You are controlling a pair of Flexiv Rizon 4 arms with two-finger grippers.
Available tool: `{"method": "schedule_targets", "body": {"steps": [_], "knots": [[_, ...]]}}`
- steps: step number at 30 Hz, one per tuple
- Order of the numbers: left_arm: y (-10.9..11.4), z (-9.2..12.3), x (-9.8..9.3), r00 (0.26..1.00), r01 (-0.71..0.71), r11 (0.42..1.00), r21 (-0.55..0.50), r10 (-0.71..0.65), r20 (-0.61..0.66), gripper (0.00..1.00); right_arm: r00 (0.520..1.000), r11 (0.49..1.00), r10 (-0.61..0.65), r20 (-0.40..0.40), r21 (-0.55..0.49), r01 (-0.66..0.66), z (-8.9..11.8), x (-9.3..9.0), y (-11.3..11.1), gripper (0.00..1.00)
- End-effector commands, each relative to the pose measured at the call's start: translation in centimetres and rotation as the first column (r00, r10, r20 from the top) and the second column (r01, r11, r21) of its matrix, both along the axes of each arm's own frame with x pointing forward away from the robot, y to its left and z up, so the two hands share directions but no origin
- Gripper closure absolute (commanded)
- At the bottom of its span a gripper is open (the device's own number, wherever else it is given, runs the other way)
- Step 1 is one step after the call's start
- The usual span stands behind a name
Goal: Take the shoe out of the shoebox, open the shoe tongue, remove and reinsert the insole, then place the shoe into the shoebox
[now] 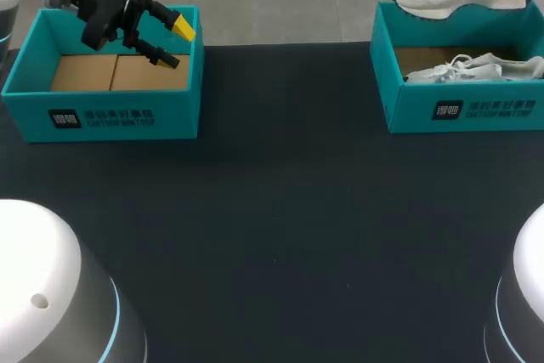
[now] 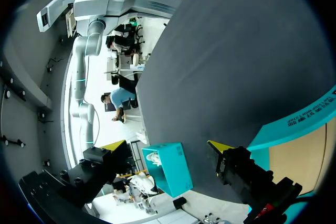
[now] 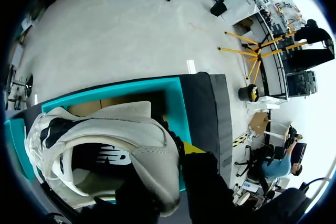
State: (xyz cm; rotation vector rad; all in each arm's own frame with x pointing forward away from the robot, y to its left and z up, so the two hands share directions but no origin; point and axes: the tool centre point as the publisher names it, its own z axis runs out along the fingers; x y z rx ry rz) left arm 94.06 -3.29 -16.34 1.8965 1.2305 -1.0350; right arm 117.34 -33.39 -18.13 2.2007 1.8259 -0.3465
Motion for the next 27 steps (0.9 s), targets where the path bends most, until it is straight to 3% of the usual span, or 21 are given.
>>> {"method": "schedule_targets", "body": {"steps": [1, 9, 27], "knots": [[0.0, 0.0, 0.1, 1.000, 0.002, 1.000, 0.002, -0.002, 0.001, 0.00, 0.999, 1.000, -0.028, 0.044, -0.004, 0.028, -0.9, -1.1, 0.3, 1.00], [0.0, 0.0, 0.1, 1.000, 0.002, 1.000, 0.002, -0.002, 0.001, 0.00, 0.998, 0.999, -0.044, 0.045, -0.023, 0.045, -2.7, -2.2, -0.5, 1.00], [0.0, 0.0, 0.1, 1.000, 0.002, 1.000, 0.002, -0.002, 0.001, 0.00, 0.998, 0.999, -0.039, 0.040, -0.012, 0.039, -3.4, -2.6, -0.4, 1.00]]}}
